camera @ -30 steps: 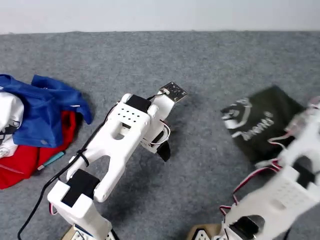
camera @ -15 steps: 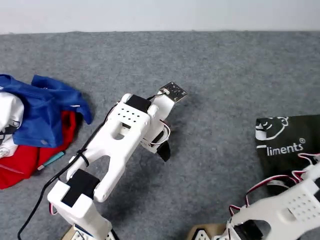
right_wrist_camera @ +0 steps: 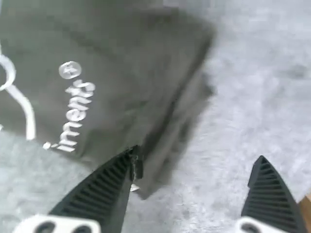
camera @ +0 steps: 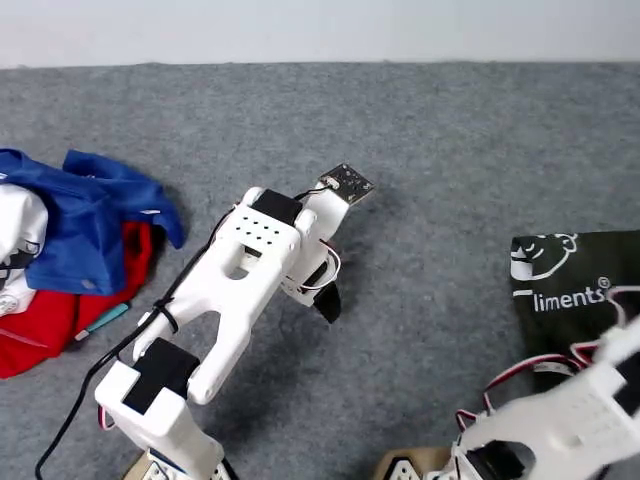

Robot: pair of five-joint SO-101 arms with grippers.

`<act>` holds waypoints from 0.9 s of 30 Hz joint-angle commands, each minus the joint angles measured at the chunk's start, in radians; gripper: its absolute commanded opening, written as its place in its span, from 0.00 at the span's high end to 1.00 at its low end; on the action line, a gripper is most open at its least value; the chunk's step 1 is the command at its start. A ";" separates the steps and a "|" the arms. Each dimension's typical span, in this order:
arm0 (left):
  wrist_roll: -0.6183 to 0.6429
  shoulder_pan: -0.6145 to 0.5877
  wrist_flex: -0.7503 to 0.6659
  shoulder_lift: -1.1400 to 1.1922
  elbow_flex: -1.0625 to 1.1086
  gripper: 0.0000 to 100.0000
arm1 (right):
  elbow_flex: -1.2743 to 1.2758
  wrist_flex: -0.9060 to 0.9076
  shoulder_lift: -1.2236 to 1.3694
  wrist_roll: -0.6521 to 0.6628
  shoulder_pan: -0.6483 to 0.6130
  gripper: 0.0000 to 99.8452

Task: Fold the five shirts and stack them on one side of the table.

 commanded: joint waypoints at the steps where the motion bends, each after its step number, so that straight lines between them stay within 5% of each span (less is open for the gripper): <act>1: 0.009 0.000 0.002 -0.048 -0.001 0.68 | 0.028 -0.033 0.015 0.003 -0.122 0.66; 7: 0.009 0.000 0.002 -0.048 -0.001 0.68 | 0.091 -0.059 0.081 0.005 -0.248 0.66; 27: 0.009 -0.002 -0.006 -0.046 0.036 0.68 | 0.500 -0.188 0.077 0.091 -0.249 0.66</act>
